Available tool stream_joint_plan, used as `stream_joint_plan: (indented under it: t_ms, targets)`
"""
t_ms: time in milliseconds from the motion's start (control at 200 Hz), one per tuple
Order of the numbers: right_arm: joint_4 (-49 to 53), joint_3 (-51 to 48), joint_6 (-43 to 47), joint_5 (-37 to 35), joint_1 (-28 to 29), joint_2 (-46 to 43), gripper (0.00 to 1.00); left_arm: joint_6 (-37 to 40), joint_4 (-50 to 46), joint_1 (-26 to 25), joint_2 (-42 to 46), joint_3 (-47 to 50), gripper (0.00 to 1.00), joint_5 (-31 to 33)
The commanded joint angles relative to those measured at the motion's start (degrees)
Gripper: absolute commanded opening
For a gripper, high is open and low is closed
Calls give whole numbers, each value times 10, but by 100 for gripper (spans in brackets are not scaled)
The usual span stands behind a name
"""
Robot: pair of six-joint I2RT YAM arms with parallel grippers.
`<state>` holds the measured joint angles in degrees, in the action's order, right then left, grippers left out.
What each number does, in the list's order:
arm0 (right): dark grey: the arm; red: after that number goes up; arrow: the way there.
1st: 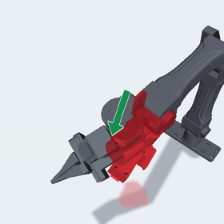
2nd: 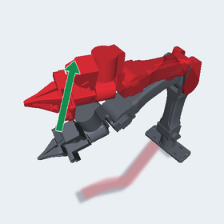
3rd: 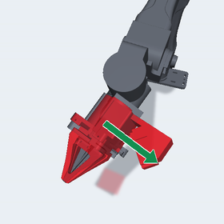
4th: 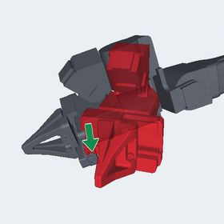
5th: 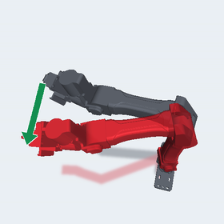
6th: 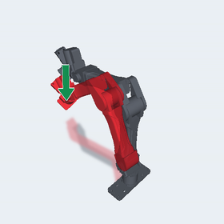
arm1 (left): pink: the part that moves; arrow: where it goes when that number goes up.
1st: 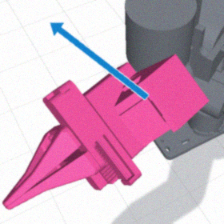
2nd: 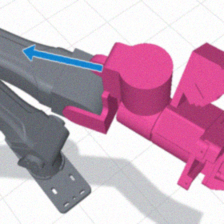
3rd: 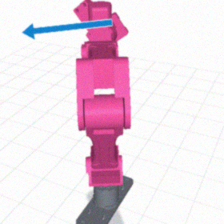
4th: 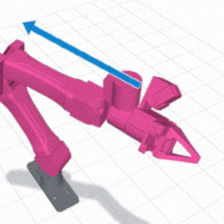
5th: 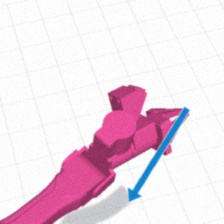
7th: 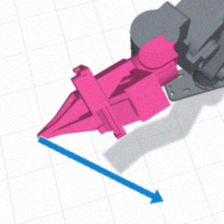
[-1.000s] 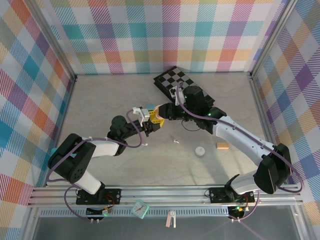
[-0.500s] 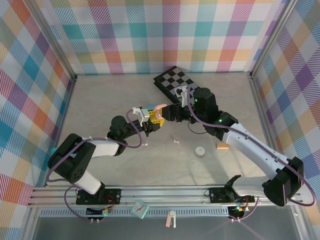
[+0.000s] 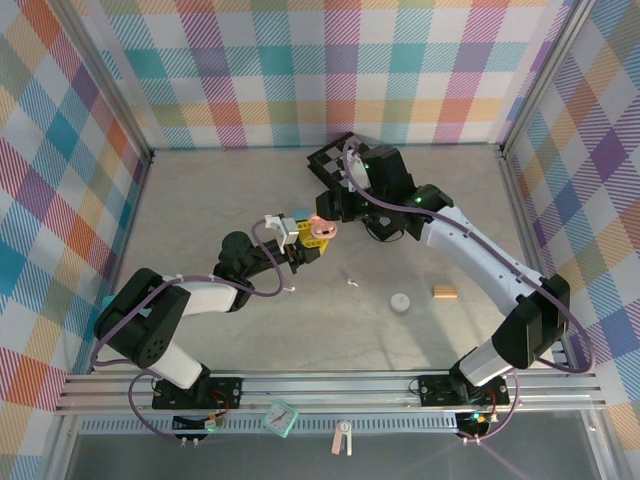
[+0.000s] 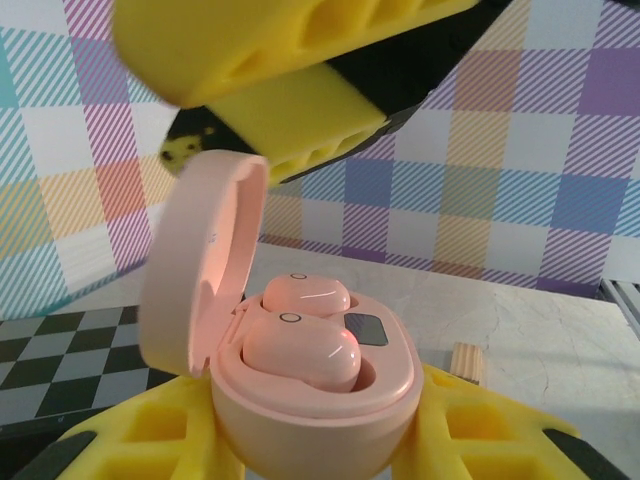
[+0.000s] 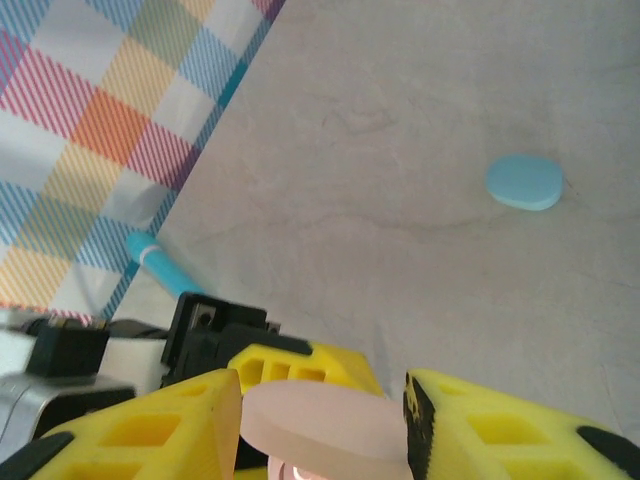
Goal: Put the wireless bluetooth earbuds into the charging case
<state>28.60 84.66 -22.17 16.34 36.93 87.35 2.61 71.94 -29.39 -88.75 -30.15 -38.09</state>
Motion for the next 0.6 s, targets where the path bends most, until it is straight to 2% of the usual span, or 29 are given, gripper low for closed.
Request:
stream_joint_plan:
  t_ms: [0,160,260,320,420,595]
  targets:
    - [42,9,52,47,2,-27,46,8,27,-2,20,0,19,-14]
    - [72,-3,68,26,2,-64,46,8,24,-2,26,-3,19,-16]
    - [36,-37,19,9,-14,-97,47,8,24,-2,32,-3,19,-18]
    - [-1,-65,-36,42,-40,-112,51,6,23,-2,36,-3,19,-17]
    - [-89,-124,-129,139,-72,-126,60,2,27,-2,42,-3,19,-17]
    - [-178,-179,-221,206,-82,-126,74,-11,36,-1,49,-12,19,-15]
